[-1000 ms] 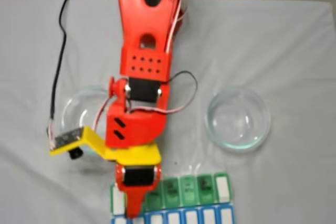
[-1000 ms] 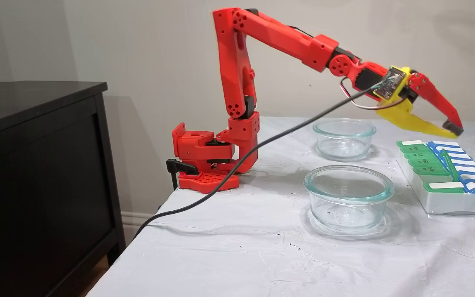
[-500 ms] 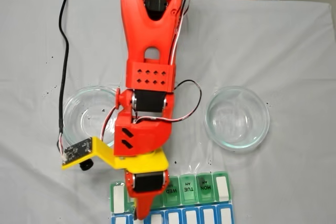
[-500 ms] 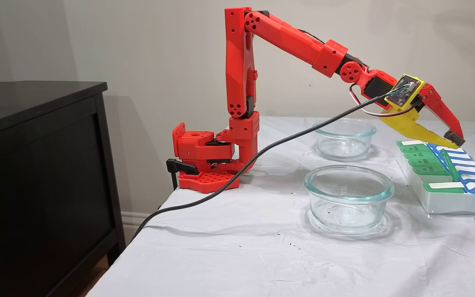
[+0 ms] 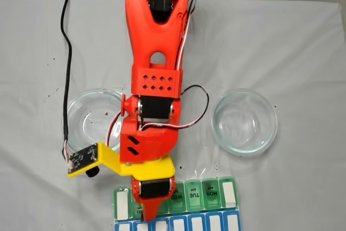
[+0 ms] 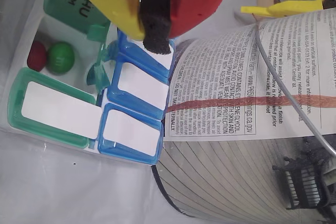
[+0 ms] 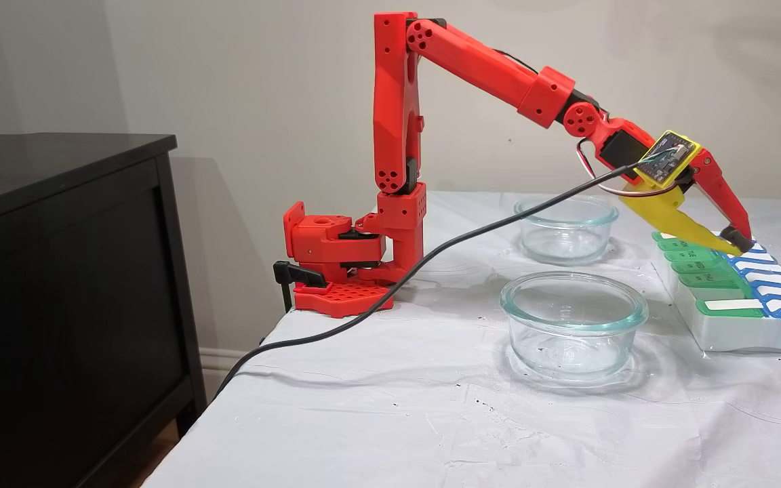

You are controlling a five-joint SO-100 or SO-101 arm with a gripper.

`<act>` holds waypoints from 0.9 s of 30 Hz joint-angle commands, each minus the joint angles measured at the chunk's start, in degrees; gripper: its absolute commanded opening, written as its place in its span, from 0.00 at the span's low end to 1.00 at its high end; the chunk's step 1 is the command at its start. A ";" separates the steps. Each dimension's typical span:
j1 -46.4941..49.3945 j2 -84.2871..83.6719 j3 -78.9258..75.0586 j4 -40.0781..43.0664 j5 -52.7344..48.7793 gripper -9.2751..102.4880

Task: Sort medicines into box.

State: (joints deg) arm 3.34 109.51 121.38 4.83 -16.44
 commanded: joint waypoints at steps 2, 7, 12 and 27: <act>1.49 -0.44 -5.45 0.00 0.00 0.08; 2.02 0.35 -6.24 7.29 -0.53 0.08; 2.37 5.10 -2.11 11.60 -2.20 0.08; 2.72 2.81 1.14 10.99 -5.01 0.08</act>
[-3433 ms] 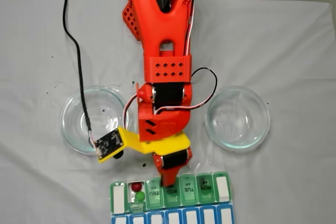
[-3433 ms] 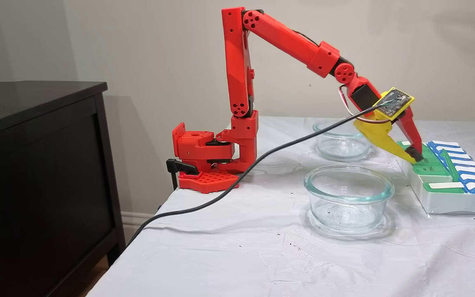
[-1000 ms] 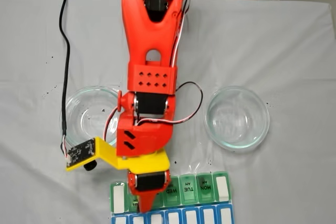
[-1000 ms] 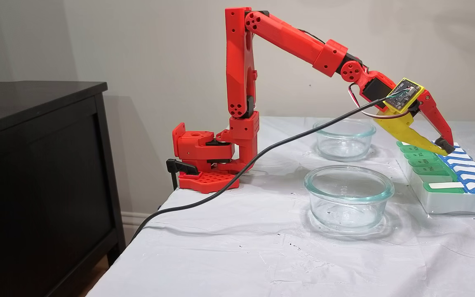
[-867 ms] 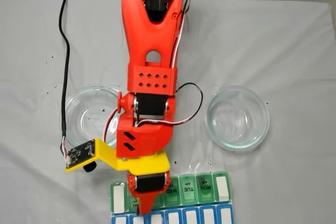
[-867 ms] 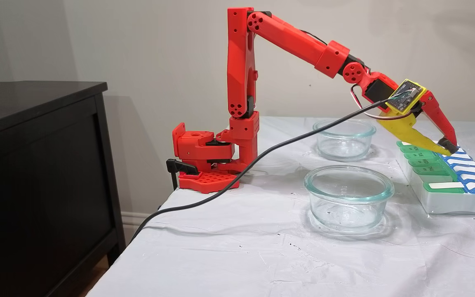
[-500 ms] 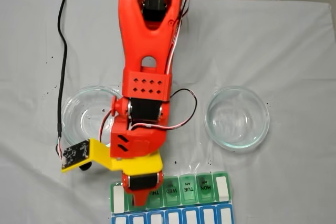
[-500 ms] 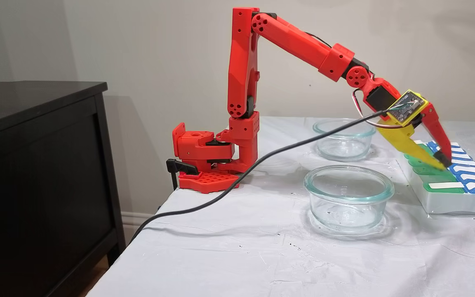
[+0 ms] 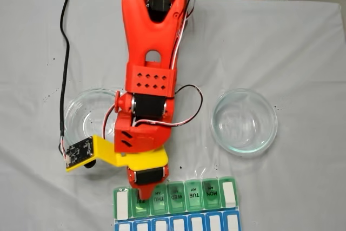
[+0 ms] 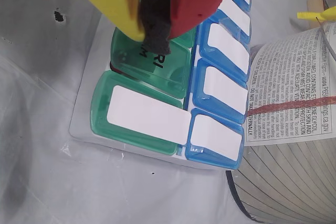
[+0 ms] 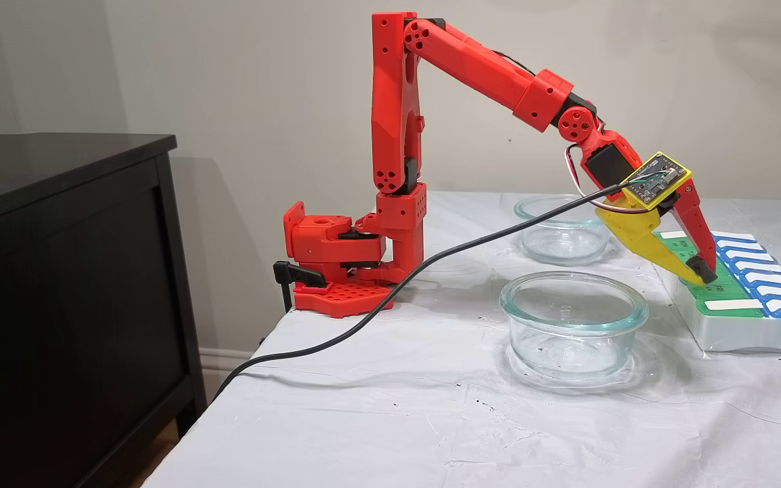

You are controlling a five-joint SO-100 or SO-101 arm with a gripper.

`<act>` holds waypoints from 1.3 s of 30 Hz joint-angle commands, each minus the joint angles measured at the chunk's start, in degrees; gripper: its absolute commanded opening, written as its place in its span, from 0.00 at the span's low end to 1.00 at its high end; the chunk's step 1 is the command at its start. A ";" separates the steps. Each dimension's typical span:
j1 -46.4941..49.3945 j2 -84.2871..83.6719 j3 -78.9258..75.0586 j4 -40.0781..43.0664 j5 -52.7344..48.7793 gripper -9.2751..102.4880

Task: Sort medicines into box.

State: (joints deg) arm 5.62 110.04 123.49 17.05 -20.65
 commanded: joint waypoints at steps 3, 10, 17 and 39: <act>0.62 1.14 -0.79 -1.23 -0.97 0.08; 1.67 -0.44 -1.58 1.58 1.67 0.08; 1.49 -3.16 -2.72 5.98 1.67 0.08; -3.16 -5.98 8.17 -10.90 -33.22 0.08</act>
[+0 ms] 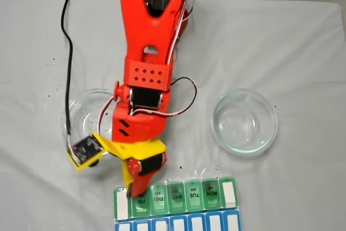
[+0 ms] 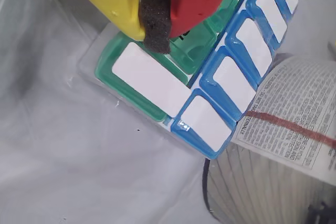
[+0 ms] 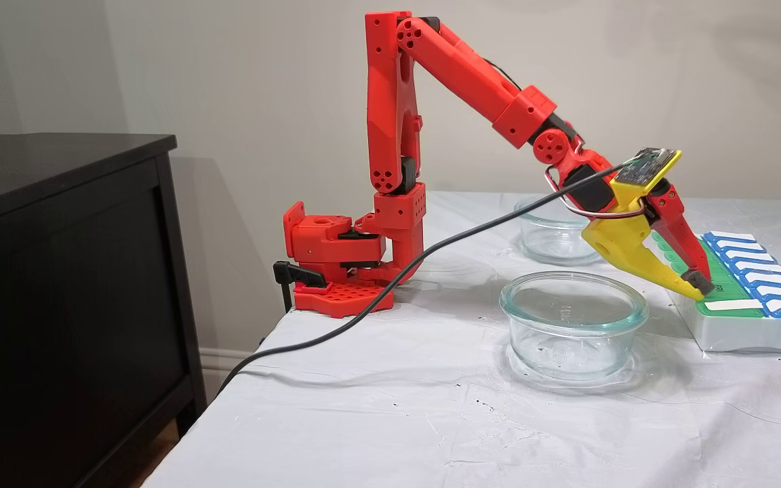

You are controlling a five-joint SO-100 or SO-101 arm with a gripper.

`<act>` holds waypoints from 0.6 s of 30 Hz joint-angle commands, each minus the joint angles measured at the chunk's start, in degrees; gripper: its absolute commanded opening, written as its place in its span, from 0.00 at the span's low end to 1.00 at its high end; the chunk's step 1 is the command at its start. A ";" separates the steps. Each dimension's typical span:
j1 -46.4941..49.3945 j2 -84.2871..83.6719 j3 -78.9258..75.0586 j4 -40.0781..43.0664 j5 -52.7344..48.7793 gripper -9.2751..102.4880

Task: Sort medicines into box.

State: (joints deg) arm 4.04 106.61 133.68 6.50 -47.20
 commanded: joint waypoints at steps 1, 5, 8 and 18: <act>-1.41 -3.25 -2.20 -0.70 -9.76 0.08; -0.62 -5.01 -1.14 -2.81 -17.75 0.08; -0.44 -4.22 2.37 -4.75 -22.85 0.08; 0.88 -2.55 8.00 -4.57 -39.38 0.08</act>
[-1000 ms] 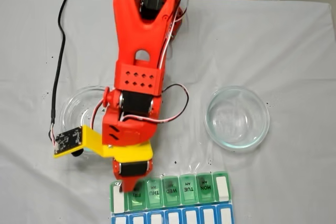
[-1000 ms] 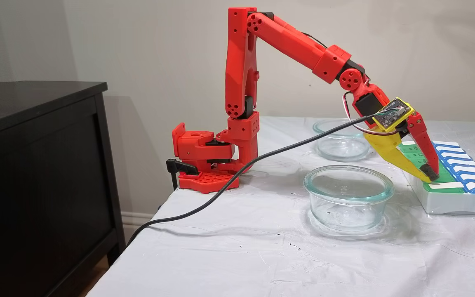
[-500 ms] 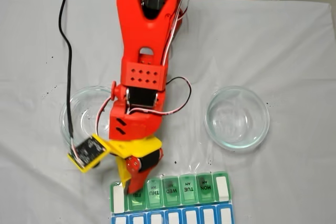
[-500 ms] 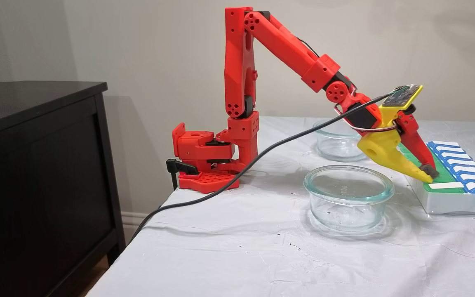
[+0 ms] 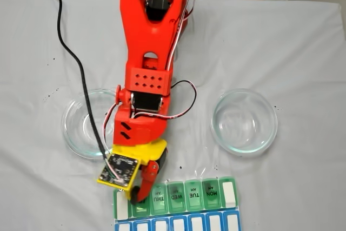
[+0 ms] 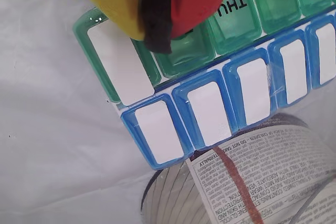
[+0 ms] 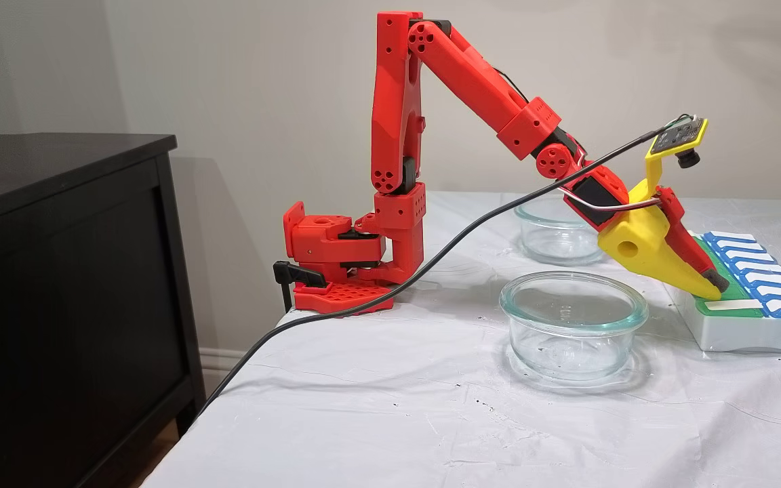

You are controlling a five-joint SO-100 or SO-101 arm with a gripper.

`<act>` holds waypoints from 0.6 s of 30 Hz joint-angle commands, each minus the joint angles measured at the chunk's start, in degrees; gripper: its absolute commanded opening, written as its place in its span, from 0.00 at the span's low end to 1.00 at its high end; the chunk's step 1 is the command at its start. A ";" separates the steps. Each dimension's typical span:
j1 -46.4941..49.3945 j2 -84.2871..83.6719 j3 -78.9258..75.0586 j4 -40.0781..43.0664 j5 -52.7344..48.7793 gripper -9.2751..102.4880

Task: Sort medicines into box.

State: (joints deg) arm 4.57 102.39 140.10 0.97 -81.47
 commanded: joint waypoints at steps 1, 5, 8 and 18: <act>0.35 1.93 1.93 1.41 -6.59 0.08; 0.26 2.81 3.43 2.64 -11.95 0.08; 0.18 2.99 4.04 3.52 -15.03 0.08; -0.26 3.25 -0.09 6.77 -10.63 0.08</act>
State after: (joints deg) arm 5.36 103.62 140.98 6.24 -98.35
